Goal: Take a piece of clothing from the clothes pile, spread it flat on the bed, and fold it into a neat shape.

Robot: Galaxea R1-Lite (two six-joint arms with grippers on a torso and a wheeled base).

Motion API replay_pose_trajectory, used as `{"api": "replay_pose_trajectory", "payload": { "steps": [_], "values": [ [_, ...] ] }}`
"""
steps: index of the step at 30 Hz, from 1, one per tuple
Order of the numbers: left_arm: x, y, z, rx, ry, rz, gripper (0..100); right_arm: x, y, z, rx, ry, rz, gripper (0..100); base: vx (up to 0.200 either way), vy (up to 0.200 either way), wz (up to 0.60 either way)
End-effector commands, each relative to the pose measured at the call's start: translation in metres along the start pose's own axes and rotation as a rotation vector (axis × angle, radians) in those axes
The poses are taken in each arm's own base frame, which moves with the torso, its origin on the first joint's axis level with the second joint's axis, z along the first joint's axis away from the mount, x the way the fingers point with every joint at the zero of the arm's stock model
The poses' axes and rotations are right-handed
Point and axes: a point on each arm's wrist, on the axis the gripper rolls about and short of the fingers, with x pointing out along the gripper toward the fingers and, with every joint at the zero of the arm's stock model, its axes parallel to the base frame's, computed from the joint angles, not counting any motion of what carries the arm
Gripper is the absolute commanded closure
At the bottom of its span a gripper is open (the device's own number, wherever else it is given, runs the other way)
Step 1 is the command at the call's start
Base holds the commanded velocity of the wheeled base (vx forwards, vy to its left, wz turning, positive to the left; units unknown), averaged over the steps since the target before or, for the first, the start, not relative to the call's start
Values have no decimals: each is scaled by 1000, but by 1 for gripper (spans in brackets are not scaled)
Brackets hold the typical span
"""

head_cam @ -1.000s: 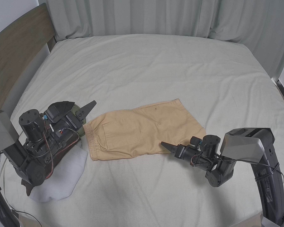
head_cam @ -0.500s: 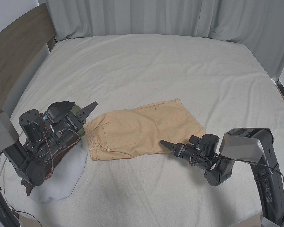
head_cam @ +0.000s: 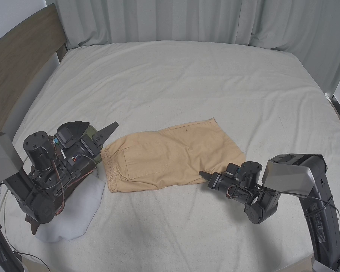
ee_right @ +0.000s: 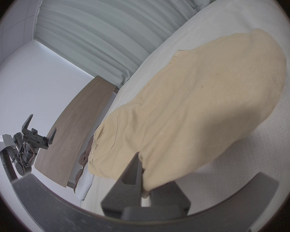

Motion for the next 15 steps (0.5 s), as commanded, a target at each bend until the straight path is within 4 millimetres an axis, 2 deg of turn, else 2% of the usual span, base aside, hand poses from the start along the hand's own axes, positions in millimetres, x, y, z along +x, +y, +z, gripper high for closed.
{"api": "replay_pose_trajectory", "payload": {
  "steps": [1,7,15],
  "values": [
    [1,0,-3,-3,8,1,0,0,1,0,0,1,4,100,0,0,0],
    [1,0,-1,-1,0,-2,0,-3,1,-2,1,4,2,100,0,0,0],
    [1,3,-2,-2,3,9,0,-21,6,-6,16,23,-14,100,0,0,0]
  ]
}}
